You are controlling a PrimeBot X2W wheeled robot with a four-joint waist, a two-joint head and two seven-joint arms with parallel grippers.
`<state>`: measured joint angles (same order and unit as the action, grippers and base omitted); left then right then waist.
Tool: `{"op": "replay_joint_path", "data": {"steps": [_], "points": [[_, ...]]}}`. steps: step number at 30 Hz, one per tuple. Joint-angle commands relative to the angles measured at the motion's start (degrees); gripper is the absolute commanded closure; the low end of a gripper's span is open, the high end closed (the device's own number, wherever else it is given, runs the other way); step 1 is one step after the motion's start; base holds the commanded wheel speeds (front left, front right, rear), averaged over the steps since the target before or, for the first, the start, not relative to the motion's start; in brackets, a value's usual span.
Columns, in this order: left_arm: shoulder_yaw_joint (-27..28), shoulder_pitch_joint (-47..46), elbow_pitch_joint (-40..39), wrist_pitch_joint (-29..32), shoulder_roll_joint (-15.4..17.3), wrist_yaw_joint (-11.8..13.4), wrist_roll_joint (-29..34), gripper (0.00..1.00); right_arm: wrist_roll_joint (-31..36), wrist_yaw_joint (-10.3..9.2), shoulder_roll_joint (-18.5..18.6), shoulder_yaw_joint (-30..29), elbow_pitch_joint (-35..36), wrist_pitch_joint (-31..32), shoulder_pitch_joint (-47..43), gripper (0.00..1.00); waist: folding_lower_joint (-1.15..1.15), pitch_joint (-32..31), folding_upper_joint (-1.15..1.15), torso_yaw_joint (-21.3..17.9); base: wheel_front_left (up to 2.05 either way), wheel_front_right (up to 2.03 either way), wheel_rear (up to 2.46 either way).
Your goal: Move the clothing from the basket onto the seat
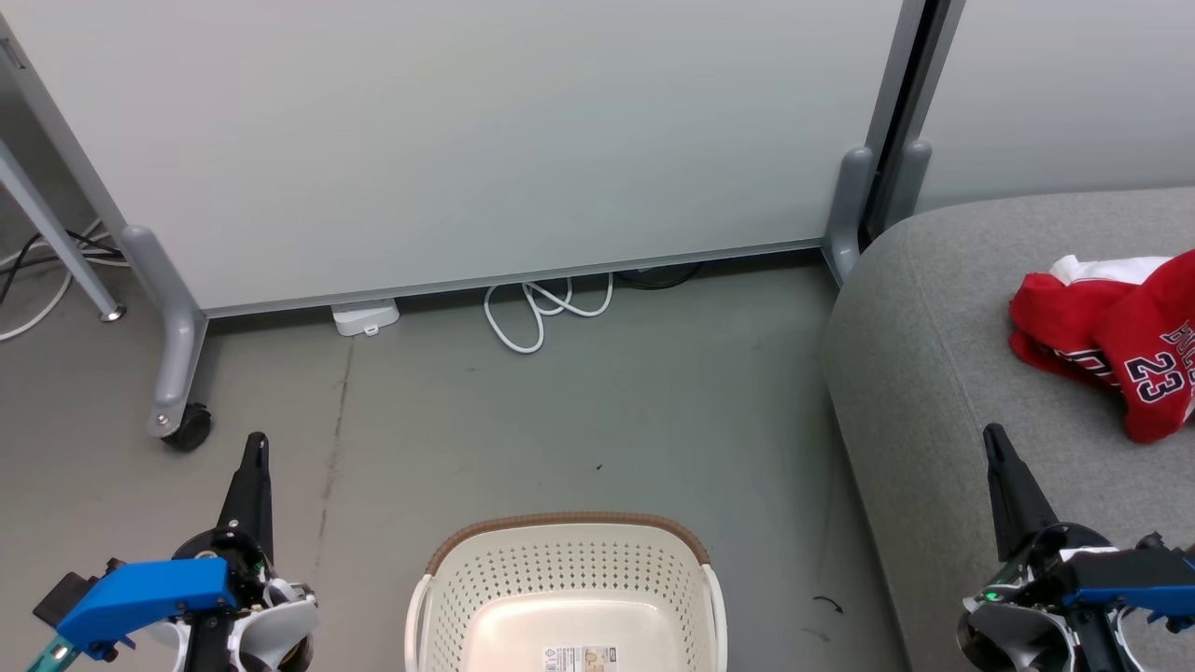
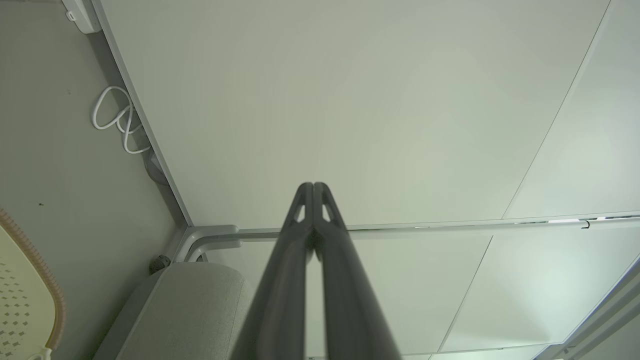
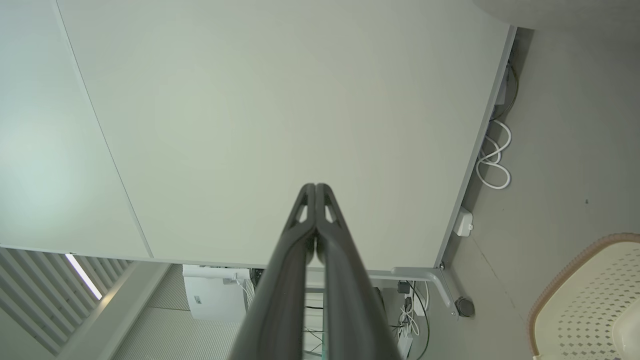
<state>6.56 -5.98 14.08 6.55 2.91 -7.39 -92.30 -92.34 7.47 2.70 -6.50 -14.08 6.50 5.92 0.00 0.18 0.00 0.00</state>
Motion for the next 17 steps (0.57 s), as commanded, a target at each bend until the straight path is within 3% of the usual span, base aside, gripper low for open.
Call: {"op": "replay_joint_path", "data": {"steps": [1, 17], "points": [[0.1, -0.5, -0.2, 0.2, -0.1, -0.2, -0.2, 1.0, -0.2, 0.04, 0.3, -0.1, 0.2, 0.2, 0.6, 1.0, 0.0, 0.0, 0.0, 0.0, 0.0, 0.0, 0.0], [0.1, -0.5, -0.2, 0.2, -0.1, -0.2, -0.2, 1.0, -0.2, 0.04, 0.3, -0.1, 0.2, 0.2, 0.6, 1.0, 0.0, 0.0, 0.0, 0.0, 0.0, 0.0, 0.0]]}}
